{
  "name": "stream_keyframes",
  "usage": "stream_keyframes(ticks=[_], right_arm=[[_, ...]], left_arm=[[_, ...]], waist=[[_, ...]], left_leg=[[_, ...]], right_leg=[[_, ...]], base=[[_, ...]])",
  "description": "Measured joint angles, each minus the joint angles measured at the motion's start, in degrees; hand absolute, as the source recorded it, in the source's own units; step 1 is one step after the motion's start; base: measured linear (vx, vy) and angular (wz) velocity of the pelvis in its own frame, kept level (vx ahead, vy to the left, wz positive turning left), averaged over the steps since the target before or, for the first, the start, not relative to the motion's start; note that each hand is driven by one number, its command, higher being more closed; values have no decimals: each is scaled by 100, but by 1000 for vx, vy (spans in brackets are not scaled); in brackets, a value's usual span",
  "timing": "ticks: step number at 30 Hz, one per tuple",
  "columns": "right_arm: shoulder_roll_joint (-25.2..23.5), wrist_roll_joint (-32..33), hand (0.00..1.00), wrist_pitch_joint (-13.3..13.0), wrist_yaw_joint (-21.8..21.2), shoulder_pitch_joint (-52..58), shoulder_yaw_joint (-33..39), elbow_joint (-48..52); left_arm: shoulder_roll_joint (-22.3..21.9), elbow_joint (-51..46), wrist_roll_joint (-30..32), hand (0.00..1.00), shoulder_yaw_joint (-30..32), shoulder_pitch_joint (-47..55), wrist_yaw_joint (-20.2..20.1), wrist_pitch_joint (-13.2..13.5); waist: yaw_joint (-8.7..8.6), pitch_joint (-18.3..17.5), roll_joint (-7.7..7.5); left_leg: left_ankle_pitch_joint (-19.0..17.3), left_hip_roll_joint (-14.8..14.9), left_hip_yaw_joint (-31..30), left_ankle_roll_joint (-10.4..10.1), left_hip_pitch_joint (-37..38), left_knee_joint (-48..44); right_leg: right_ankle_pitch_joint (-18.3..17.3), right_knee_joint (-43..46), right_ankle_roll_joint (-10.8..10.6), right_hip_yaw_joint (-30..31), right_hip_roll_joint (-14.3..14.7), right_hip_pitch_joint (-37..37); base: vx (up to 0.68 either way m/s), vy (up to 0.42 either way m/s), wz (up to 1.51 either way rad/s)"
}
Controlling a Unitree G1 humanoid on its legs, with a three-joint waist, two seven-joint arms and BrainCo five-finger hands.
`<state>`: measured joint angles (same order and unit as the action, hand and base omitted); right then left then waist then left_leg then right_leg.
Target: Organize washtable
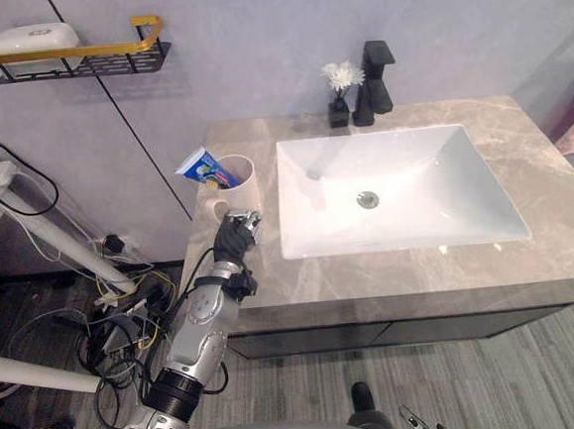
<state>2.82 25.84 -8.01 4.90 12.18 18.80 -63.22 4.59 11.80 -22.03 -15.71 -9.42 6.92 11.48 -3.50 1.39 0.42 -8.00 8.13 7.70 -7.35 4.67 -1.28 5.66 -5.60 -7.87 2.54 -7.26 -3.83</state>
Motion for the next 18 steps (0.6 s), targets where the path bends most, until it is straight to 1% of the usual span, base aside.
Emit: stream_keyframes(ticks=[6,9,10,12,18], right_arm=[[-3,-5,0,3,-28,0,94,-38],[-9,-5,0,7,-45,8,160,-47],[-9,-6,0,73,-47,11,162,-50],[-10,-6,0,114,-51,9,174,-49],[-51,-6,0,114,-57,5,386,-47]], left_arm=[[41,195,67,100,95,-197,117,-6],[50,361,121,100,284,-374,174,-21],[71,402,133,100,314,-478,233,-35],[67,404,231,100,408,-498,277,-45],[82,684,278,100,504,-858,421,-39]], waist=[[-16,0,1],[-68,19,5],[-75,31,-1],[-74,33,-3],[-79,112,23]], left_leg=[[0,0,15,0,0,-6],[0,3,57,-1,10,-6],[-1,4,78,-1,9,-6],[-10,8,127,-13,3,-4],[-14,9,160,-18,-14,-1]], right_leg=[[9,-1,6,11,1,-3],[19,-1,7,42,8,-16],[24,-1,9,60,12,-32],[37,-1,10,116,24,-77],[46,5,12,151,34,-123]], base=[[-1,0,-1],[-8,-1,-7],[-8,-1,-7],[-1,0,-13],[3,0,-3]])
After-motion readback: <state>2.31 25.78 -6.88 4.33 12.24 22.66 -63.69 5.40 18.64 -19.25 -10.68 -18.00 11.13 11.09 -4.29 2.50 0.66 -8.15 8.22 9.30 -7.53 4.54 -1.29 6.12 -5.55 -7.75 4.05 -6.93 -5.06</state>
